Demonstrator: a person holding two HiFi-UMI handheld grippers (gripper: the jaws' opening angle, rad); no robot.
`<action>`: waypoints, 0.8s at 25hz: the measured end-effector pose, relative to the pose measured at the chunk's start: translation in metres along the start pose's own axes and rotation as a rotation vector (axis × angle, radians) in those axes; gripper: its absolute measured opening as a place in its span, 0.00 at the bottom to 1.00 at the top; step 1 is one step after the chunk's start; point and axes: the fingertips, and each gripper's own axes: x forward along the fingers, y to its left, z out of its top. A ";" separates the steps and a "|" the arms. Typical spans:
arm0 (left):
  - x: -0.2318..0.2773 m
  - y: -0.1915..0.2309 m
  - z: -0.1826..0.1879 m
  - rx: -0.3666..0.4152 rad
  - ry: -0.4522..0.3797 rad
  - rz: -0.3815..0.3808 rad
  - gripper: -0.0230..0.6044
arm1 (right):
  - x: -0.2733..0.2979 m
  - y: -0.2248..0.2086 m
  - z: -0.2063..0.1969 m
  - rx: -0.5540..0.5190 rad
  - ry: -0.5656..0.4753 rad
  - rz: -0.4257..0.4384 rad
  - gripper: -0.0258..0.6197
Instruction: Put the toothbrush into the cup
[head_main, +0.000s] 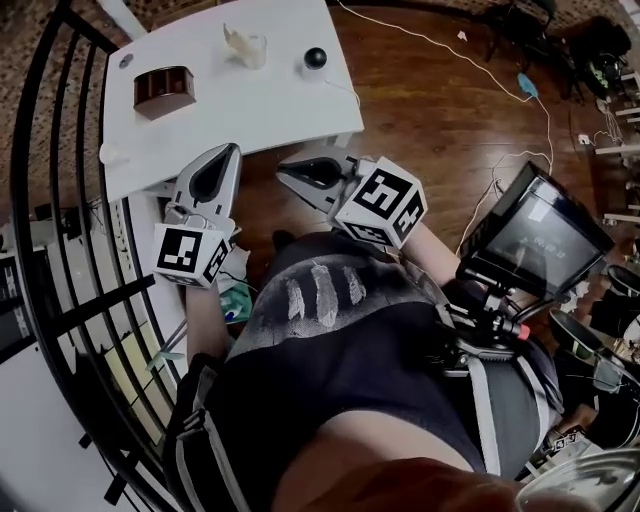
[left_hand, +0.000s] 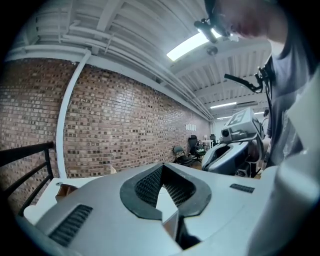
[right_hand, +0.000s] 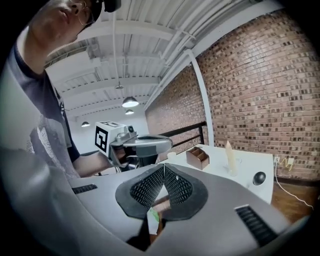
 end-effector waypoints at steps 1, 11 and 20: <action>0.002 -0.006 0.000 0.003 0.005 -0.007 0.03 | -0.004 -0.001 -0.001 0.004 -0.008 0.000 0.04; 0.031 -0.054 0.004 0.039 0.057 -0.032 0.03 | -0.048 -0.007 -0.013 0.034 -0.051 0.014 0.04; 0.051 -0.103 -0.008 0.032 0.114 -0.054 0.03 | -0.085 -0.017 -0.040 0.104 -0.065 0.027 0.04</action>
